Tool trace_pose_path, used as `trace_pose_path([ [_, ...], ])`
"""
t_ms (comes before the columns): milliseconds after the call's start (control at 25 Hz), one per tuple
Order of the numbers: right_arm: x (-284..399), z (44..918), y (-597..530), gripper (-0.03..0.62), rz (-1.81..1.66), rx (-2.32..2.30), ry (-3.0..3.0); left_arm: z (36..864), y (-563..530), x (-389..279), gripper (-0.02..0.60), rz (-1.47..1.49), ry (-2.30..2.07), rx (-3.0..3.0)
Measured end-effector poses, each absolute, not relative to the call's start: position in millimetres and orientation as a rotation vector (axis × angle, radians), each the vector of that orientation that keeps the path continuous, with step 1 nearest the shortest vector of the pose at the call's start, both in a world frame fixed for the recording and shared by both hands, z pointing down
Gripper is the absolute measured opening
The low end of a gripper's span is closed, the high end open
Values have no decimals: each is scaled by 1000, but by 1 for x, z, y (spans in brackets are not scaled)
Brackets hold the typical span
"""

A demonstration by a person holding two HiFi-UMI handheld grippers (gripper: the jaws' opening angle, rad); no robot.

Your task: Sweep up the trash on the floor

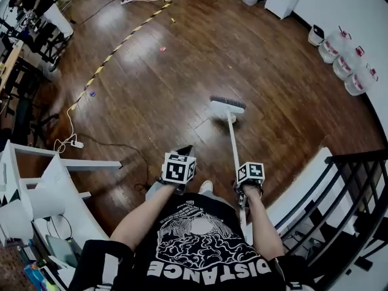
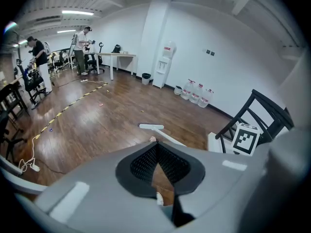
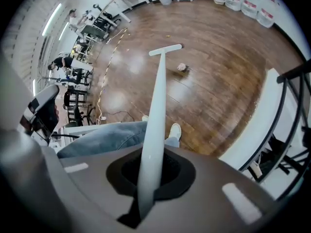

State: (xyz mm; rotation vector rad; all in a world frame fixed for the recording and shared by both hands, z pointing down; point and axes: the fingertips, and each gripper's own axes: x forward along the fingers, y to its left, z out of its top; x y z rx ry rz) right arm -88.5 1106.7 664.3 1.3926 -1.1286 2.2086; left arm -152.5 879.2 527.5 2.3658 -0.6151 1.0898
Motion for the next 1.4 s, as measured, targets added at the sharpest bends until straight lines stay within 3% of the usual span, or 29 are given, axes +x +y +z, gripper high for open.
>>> trace_pose_path([
  [600,-54,713,1047,0,2747,1555,-742,570,812,-134,5,1155,-490,2284],
  [1400,-25,701,816,0,3430,2144,-11,573,610,-121,5,1164,-373,2284],
])
